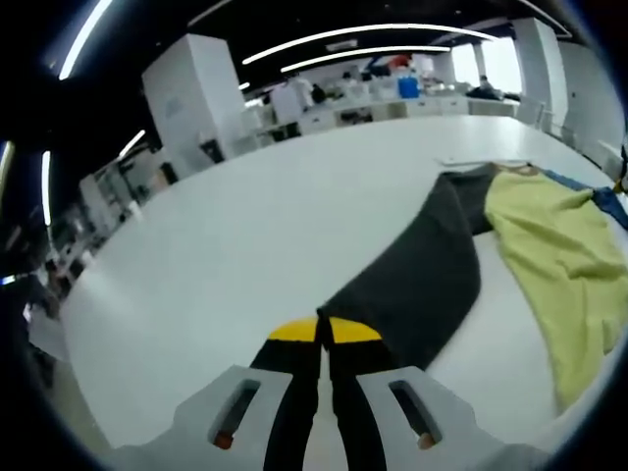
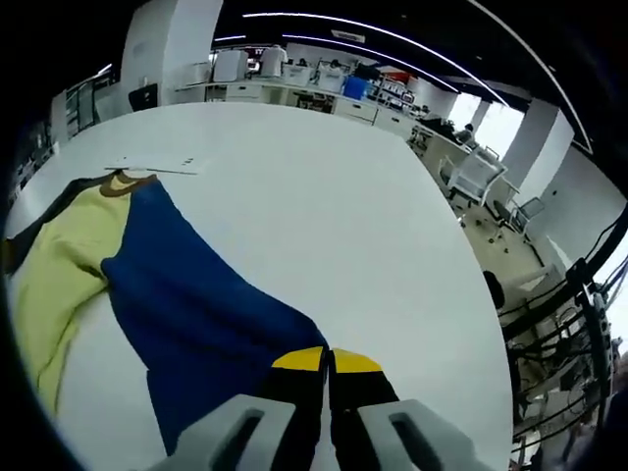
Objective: Fold the garment on the visible template until the final outline fits inside the template.
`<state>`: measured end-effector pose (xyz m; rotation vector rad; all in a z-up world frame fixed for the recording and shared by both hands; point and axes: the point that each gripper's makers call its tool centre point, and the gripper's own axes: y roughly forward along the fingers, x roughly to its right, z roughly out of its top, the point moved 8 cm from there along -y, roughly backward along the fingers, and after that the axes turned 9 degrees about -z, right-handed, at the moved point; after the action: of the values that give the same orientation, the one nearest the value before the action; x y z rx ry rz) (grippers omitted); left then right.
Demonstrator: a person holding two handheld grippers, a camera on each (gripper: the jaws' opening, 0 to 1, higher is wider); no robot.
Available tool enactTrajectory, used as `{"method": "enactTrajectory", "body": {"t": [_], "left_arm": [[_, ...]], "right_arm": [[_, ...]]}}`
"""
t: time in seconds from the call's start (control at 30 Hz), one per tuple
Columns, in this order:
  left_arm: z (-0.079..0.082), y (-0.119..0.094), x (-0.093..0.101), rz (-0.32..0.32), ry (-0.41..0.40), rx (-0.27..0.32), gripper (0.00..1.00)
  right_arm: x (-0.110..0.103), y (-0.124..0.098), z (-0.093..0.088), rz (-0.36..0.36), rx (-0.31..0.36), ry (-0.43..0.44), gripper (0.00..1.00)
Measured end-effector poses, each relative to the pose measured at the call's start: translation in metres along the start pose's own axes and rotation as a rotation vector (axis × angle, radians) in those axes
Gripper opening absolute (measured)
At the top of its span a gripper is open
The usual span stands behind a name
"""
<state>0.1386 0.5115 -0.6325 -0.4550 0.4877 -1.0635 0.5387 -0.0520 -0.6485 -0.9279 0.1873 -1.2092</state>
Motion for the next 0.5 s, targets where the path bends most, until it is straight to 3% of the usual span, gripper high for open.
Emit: {"method": "enactTrajectory", "body": {"t": [0.23,0.3,0.5], "left_arm": [[0.000,-0.001,0.001,-0.005,0.003,-0.001,0.01],[0.000,-0.002,0.001,0.000,0.007,-0.002,0.05],[0.005,-0.010,0.007,-0.028,0.010,0.013,0.22]], "right_arm": [[-0.005,0.001,-0.004,0.030,-0.015,0.036,0.00],[-0.007,-0.003,0.000,0.052,0.007,0.086,0.00],[-0.013,-0.015,0.007,0.094,0.035,0.094,0.14]]}}
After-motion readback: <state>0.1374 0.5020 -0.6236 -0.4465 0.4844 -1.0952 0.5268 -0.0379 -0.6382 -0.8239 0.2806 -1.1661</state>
